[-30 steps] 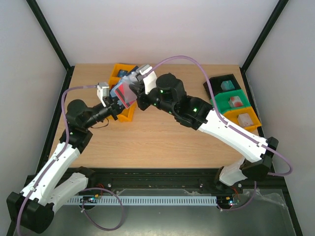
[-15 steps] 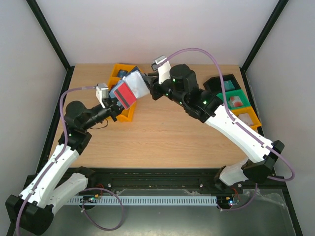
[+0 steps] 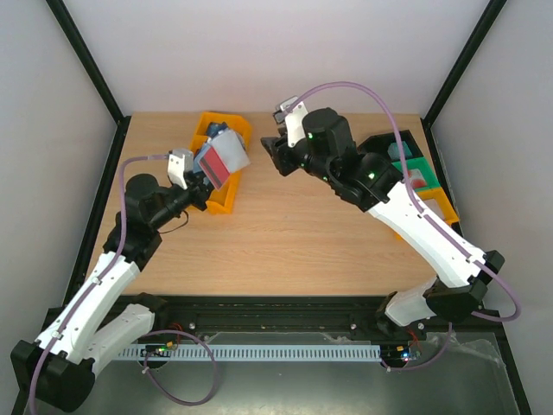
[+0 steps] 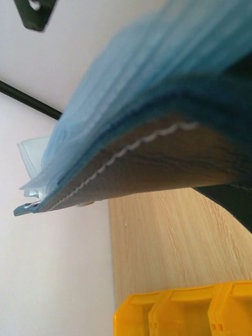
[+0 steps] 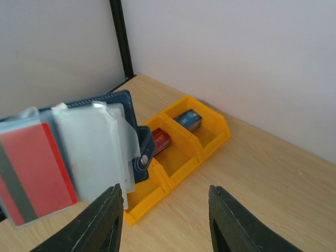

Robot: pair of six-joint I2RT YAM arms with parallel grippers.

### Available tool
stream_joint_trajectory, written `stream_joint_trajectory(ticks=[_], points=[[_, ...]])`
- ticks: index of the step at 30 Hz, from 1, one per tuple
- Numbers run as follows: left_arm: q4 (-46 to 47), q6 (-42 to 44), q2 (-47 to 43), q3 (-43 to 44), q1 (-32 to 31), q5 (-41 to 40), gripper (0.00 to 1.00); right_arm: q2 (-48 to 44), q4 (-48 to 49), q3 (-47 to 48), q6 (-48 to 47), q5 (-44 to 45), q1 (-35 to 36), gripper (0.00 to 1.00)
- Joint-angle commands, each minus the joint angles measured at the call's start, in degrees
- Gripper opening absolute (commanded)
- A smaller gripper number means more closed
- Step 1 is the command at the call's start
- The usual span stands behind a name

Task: Take the credit cards out of the card holder

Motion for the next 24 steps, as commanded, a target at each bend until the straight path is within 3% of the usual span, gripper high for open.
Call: stream_joint_trajectory(ticks=[1, 4, 7, 10, 12, 20, 24], points=[[1.8, 0.5, -0.5, 2.0, -0.2, 0.5, 0.02, -0.7, -4.6, 4.3, -2.4, -6.4, -0.3, 0.43], [4.3, 0.2, -0.7, 1.5, -0.2, 4.1, 0.02, -1.5, 0.5, 1.7, -3.4, -29.9, -0.3, 0.43], [7.4, -0.4, -1.2, 1.3, -0.2, 9.8, 0.02, -1.0, 3.2, 1.7, -2.1, -35.8, -0.3, 0.51], [10.5, -1.3, -2.0, 0.8, -0.2, 15.1, 0.02, -1.7, 3.1, 1.5, -2.3, -30.7, -1.5, 0.72], [12.0, -2.3, -2.3, 0.4, -0.2, 17.5, 0.02, -1.9, 3.3, 1.5, -1.0, -30.5, -3.3, 0.99], [16.4, -2.8, -2.7, -0.2, -0.2, 25.4, 0.02, -2.7, 1.3, -0.2, -2.1, -30.8, -6.9, 0.99], [16.6, -0.7, -3.2, 0.3, -0.1, 29.0, 0.02, -2.5, 2.7, -0.8, -3.4, -41.8, -7.0, 0.99]])
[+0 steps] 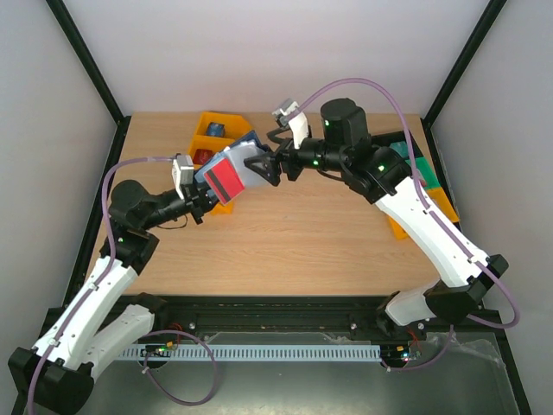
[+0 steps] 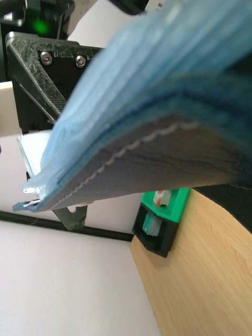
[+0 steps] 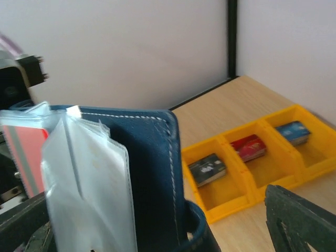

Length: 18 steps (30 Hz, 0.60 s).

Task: Take the credit cards out of the card holder

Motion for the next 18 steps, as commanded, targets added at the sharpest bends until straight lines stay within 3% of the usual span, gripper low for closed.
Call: stream_joint_trajectory(ticks=[1, 4, 5, 7, 12, 13, 14, 17, 18], points=[[4.4, 1.9, -1.3, 0.5, -0.1, 7.1, 0.02, -1.5, 1.8, -1.1, -1.8, -12.4, 0.0, 0.99], [5.9, 2.1, -1.4, 0.6, -0.2, 9.3, 0.02, -0.2, 2.2, -1.3, -1.5, -19.2, 0.0, 0.99], [6.2, 2.2, -1.4, 0.6, -0.2, 9.9, 0.02, 0.3, 2.1, -1.1, -1.3, -21.1, -0.1, 0.94], [6.1, 2.6, -1.4, 0.6, -0.2, 10.4, 0.02, 1.3, 1.4, -0.3, -1.3, -24.0, 0.0, 0.74], [5.5, 2.5, -1.7, 0.5, -0.1, 10.0, 0.02, 0.2, 2.5, -0.7, -1.3, -24.9, 0.0, 0.05], [5.2, 2.5, -1.7, 0.4, -0.2, 9.6, 0.04, -0.4, 3.1, -1.2, -1.1, -23.9, 0.0, 0.02], [4.8, 2.6, -1.8, 0.4, -0.2, 8.9, 0.11, -1.1, 3.8, -1.8, -0.7, -22.7, -0.1, 0.02], [2.8, 3.4, -2.1, 0.1, -0.2, 6.7, 0.58, -3.0, 5.4, -3.3, 1.5, -17.9, -1.4, 0.02], [1.6, 4.3, -2.1, 0.0, -0.1, 5.9, 0.66, -3.2, 5.3, -3.5, 2.1, -16.5, -2.0, 0.02]])
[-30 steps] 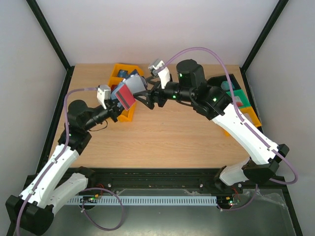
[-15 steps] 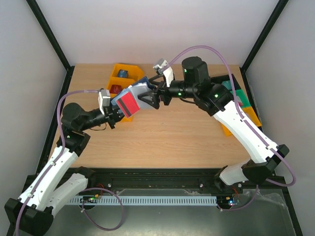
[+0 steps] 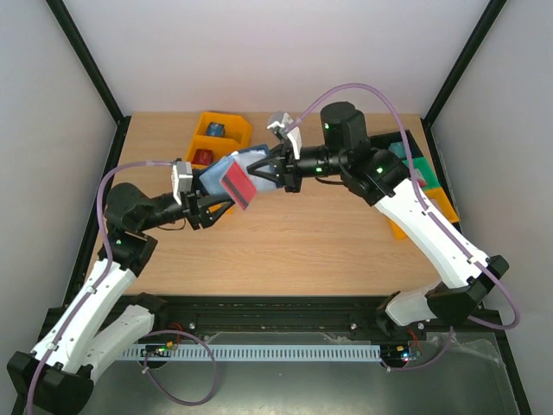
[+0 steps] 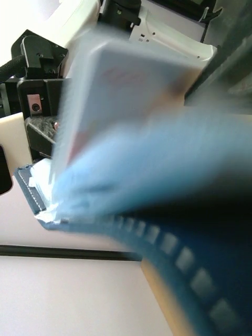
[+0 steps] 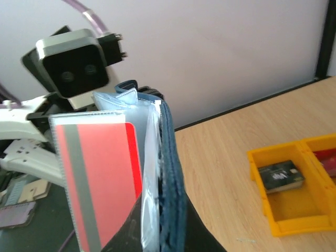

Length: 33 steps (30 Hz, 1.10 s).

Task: Take the credit cards out of the card holder

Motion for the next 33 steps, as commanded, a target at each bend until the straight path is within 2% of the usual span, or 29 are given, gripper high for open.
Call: stream_joint_trajectory(ticks=[1, 5, 8, 14, 16, 18, 26, 28, 30, 33], points=[[-2.4, 3.3, -1.2, -0.1, -0.1, -2.4, 0.71, -3.3, 3.0, -1.3, 2.7, 6.1, -2.2, 0.02], [-6.3, 8.0, -1.8, -0.8, -0.2, -2.8, 0.81, -2.9, -0.4, -0.2, 1.9, 9.3, -2.5, 0.02], [-6.8, 8.4, -1.8, -1.1, -0.1, -3.1, 0.86, -2.2, -2.0, 0.6, 1.7, 9.3, -2.5, 0.02], [-4.6, 4.9, -1.2, -1.3, -0.2, -7.1, 0.83, -2.0, -0.4, 0.5, 2.1, 4.0, -2.5, 0.02], [-4.1, 3.7, -1.1, -1.4, -0.2, -7.5, 0.77, -2.2, 0.2, 0.1, 1.8, 2.2, -2.5, 0.02], [-3.2, 2.8, -1.2, -1.6, -0.1, -7.1, 0.67, -2.5, 0.8, -0.4, 1.7, 0.9, -2.5, 0.02], [1.3, -1.5, -0.9, -2.8, -0.2, -5.0, 0.21, -2.5, 5.1, -2.9, 4.2, -2.9, -2.5, 0.02], [1.3, -1.6, -1.0, -2.6, -0.1, -4.8, 0.06, -2.7, 5.7, -3.2, 4.3, -2.8, -2.5, 0.02], [0.6, -1.8, -1.0, -2.5, -0.2, -5.2, 0.02, -2.8, 4.9, -3.2, 3.4, -1.0, -2.6, 0.02], [-2.6, -3.9, -1.2, -2.4, -0.1, -11.9, 0.02, -3.2, 3.9, -3.8, 5.9, 6.3, -4.9, 0.27]])
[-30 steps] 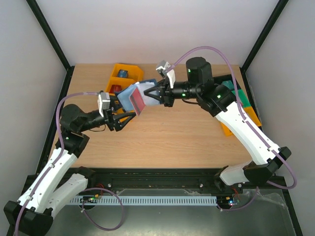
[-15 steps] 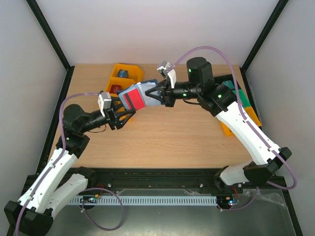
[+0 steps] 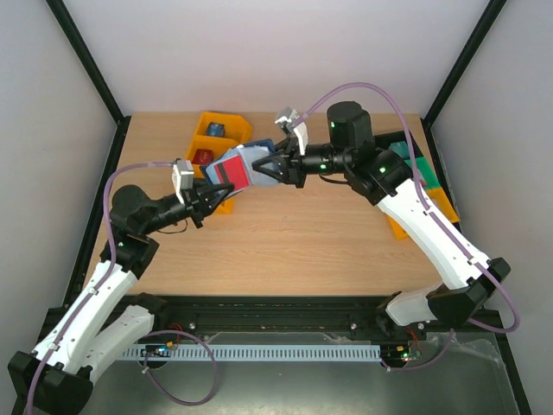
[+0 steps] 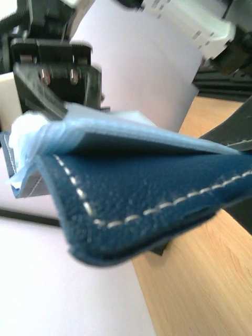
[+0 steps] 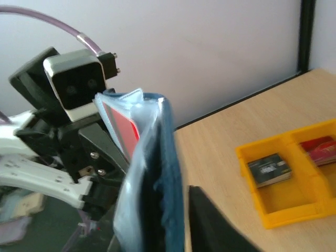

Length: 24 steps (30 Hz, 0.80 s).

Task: Take the credit cards out of the card holder

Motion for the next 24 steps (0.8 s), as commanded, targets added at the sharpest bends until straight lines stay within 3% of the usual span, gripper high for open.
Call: stream_joint_trajectory(ticks=[1, 5, 7, 9, 11, 14, 16, 20, 24], points=[[-2.8, -3.3, -0.2, -0.1, -0.1, -10.8, 0.02, -1.8, 1.9, -1.0, 4.4, 7.8, -3.4, 0.36], [-12.1, -1.5, 0.8, 0.8, -0.1, -33.9, 0.02, -3.8, 2.7, -2.5, 10.6, 17.6, -9.0, 0.41], [-14.7, 1.8, 1.6, 1.3, -0.1, -39.8, 0.02, -4.2, 2.3, -2.3, 10.9, 20.8, -9.1, 0.39], [-15.7, 3.5, 1.9, 1.6, -0.1, -40.9, 0.02, -4.0, 4.5, -2.3, 12.4, 14.8, -8.8, 0.34], [-14.8, 3.1, 1.8, 1.6, -0.1, -37.8, 0.02, -3.5, 9.3, -3.4, 13.5, 7.5, -6.2, 0.28], [-10.9, 0.3, 1.5, 0.9, -0.1, -30.0, 0.02, -1.7, 13.7, -4.2, 10.6, -0.1, 0.8, 0.27], [-7.0, -1.6, 1.2, 0.4, -0.1, -22.4, 0.02, -0.1, 18.3, -5.2, 13.5, -5.0, 1.9, 0.26], [2.2, -5.9, 0.4, -0.7, -0.1, -8.5, 0.02, 1.5, 21.3, -6.3, 14.6, -5.7, 1.9, 0.25], [8.8, -8.5, 0.6, -1.3, -0.1, -0.6, 0.02, 2.5, 19.3, -5.5, 13.3, -4.9, 1.8, 0.22]])
